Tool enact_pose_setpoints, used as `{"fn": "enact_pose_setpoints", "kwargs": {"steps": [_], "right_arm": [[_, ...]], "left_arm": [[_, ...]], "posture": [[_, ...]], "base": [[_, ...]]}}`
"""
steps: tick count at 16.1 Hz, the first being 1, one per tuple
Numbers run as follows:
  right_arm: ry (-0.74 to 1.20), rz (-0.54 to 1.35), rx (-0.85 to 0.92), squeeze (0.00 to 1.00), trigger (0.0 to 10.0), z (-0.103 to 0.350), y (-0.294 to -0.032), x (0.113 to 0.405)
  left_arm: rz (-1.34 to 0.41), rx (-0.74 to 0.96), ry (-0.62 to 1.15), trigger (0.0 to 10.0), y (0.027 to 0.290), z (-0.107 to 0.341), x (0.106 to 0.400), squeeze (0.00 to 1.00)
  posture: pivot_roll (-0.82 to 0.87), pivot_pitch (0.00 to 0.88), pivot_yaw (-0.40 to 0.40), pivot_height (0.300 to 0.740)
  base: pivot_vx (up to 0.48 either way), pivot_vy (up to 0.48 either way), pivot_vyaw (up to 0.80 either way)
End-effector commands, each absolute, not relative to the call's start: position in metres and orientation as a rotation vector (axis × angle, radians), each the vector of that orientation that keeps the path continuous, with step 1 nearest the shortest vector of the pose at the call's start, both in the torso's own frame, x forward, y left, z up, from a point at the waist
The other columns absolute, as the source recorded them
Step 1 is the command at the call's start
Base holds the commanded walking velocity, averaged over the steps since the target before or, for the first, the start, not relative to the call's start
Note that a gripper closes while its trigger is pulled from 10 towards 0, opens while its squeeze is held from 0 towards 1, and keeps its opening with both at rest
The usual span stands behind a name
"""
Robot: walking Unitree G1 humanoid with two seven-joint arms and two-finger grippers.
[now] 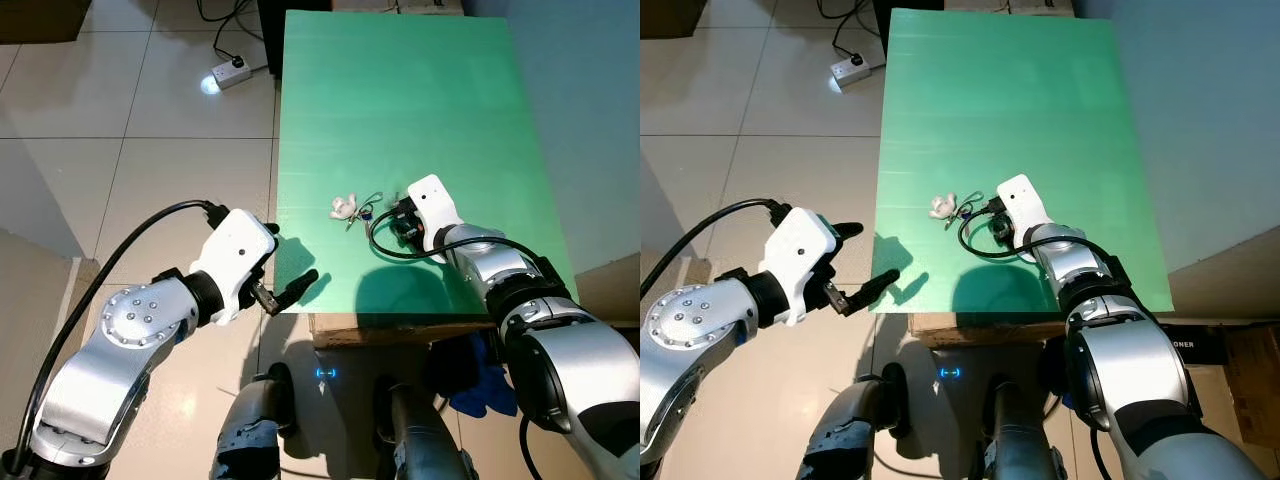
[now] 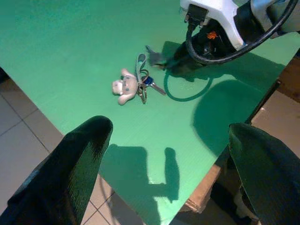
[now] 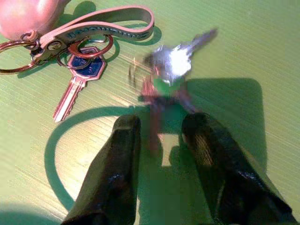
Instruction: Hang keys on a hook
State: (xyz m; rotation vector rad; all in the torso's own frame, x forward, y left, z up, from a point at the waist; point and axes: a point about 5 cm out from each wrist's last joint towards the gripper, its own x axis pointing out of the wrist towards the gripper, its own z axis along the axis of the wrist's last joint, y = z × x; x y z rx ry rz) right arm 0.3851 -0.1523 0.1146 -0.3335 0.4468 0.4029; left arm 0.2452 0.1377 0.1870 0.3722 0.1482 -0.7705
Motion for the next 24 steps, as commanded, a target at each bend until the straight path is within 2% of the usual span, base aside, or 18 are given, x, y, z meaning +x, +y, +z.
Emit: {"fn": "enact_pose_setpoints", "kwargs": {"steps": [1,11,15,20,21,22,24], "right_arm": [[0.469,0.409,-0.333,0.00,0.0,0.111,-0.152,0.384],[0.462,0.398,-0.332,0.00,0.0,0.114,-0.156,0.385],[0.437,0.389,-0.323,0.00,0.0,0.116,-0.156,0.386],[0.317,0.309,-0.234,0.00,0.0,0.125,-0.166,0.389],[0.261,0.273,-0.186,0.00,0.0,0.128,-0.169,0.389],[0.237,0.258,-0.168,0.00,0.0,0.130,-0.170,0.389],[0.130,0.206,-0.109,0.00,0.0,0.133,-0.174,0.387]], "left_arm": [[-0.808,0.369,0.166,10.0,0.135,0.184,0.239,0.00],[-0.824,0.371,0.167,10.0,0.133,0.181,0.239,0.00],[-0.815,0.376,0.156,10.0,0.132,0.179,0.240,0.00],[-0.701,0.377,0.124,10.0,0.133,0.168,0.247,0.00],[-0.638,0.359,0.104,10.0,0.133,0.166,0.253,0.00],[-0.611,0.354,0.096,10.0,0.133,0.165,0.255,0.00],[-0.488,0.312,0.041,10.0,0.136,0.164,0.267,0.00]], "posture": [[0.06,0.391,0.013,0.718],[0.04,0.387,0.006,0.718],[0.03,0.353,0.006,0.718],[0.00,0.213,0.013,0.718],[-0.01,0.142,0.026,0.718],[-0.01,0.131,0.031,0.718],[-0.03,0.040,0.058,0.718]], "base": [[0.000,0.000,0.00],[0.000,0.000,0.00],[0.000,0.000,0.00],[0.000,0.000,0.00],[0.000,0.000,0.00],[0.000,0.000,0.00],[0.000,0.000,0.00]]}}
